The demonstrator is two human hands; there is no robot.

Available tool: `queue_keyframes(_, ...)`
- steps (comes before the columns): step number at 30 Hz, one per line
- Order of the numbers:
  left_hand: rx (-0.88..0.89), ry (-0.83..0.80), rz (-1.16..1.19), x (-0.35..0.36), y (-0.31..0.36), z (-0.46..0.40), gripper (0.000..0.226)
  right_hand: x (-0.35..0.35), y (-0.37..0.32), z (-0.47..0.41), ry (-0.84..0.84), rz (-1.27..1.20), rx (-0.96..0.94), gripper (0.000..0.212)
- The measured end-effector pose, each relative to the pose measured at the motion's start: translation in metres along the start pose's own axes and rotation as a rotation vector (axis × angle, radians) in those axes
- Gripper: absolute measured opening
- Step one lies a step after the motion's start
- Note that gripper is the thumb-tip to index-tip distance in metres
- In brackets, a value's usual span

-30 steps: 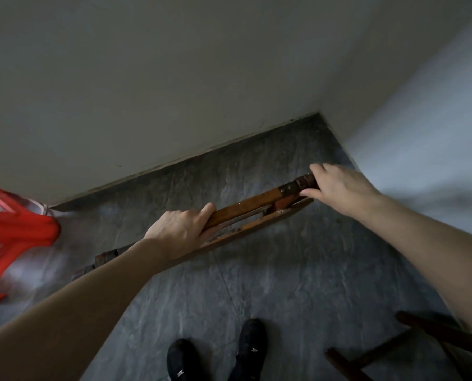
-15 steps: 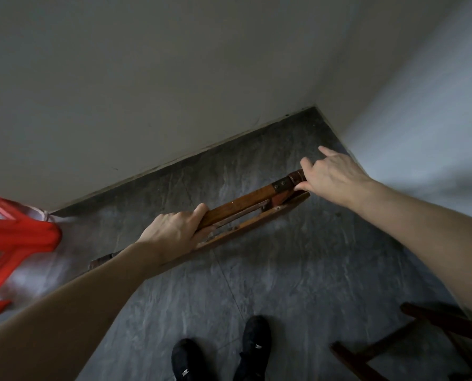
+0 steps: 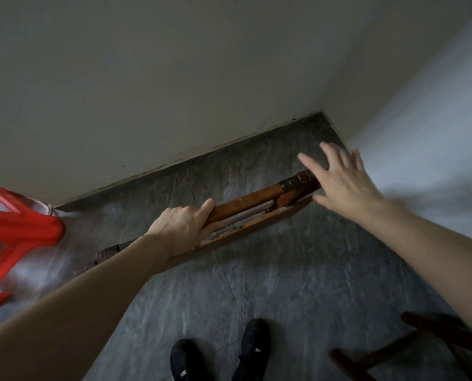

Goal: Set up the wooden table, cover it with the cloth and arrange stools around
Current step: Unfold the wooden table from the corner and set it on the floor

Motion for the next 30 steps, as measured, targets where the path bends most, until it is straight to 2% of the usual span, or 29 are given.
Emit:
queue_keyframes(2, 0.0, 0.01, 0.002, -0.002, -0.002, -0.002, 0.037, -0.022, -0.024, 0.011, 0.277, -0.114, -0.048, 0.054)
queue_keyframes(3, -0.003, 0.015, 0.006, -0.002, -0.004, -0.004, 0.037, -0.024, -0.045, 0.021, 0.319, -0.19, -0.138, 0.04)
queue_keyframes(5, -0.014, 0.02, 0.017, -0.002, -0.009, -0.008, 0.036, 0.0, -0.095, 0.042, 0.157, -0.294, -0.326, 0.027)
queue_keyframes(7, -0.019, 0.015, 0.017, -0.002, -0.013, -0.011, 0.035, 0.044, -0.132, 0.053, -0.072, -0.339, -0.336, 0.038)
queue_keyframes(8, -0.019, 0.015, 0.017, -0.001, -0.014, -0.012, 0.035, 0.061, -0.147, 0.052, -0.126, -0.352, -0.302, 0.047)
queue_keyframes(12, 0.008, 0.053, 0.005, -0.001, -0.011, -0.01, 0.039, 0.11, -0.207, 0.029, -0.166, -0.362, -0.242, 0.055)
queue_keyframes(16, 0.033, 0.079, -0.001, -0.001, -0.014, -0.012, 0.042, 0.159, -0.245, 0.014, -0.349, -0.362, -0.17, 0.059)
queue_keyframes(21, 0.047, 0.082, -0.008, 0.002, -0.016, -0.013, 0.041, 0.181, -0.252, -0.005, -0.356, -0.331, -0.125, 0.05)
queue_keyframes(27, 0.024, 0.015, 0.05, 0.008, -0.011, -0.006, 0.04, 0.166, -0.257, 0.025, -0.417, -0.317, -0.353, 0.038)
queue_keyframes(30, 0.0, -0.055, 0.117, 0.008, -0.016, -0.01, 0.04, 0.153, -0.251, 0.054, -0.424, -0.31, -0.411, 0.041)
Point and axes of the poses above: each hand's wrist, its own z-axis away from the middle knuckle, its own x-axis out of the palm, y = z × x, the point moved 9 cm from there along -z, towards the middle knuckle, and after that the axes turned 15 degrees about y, right-handed, at the moved point
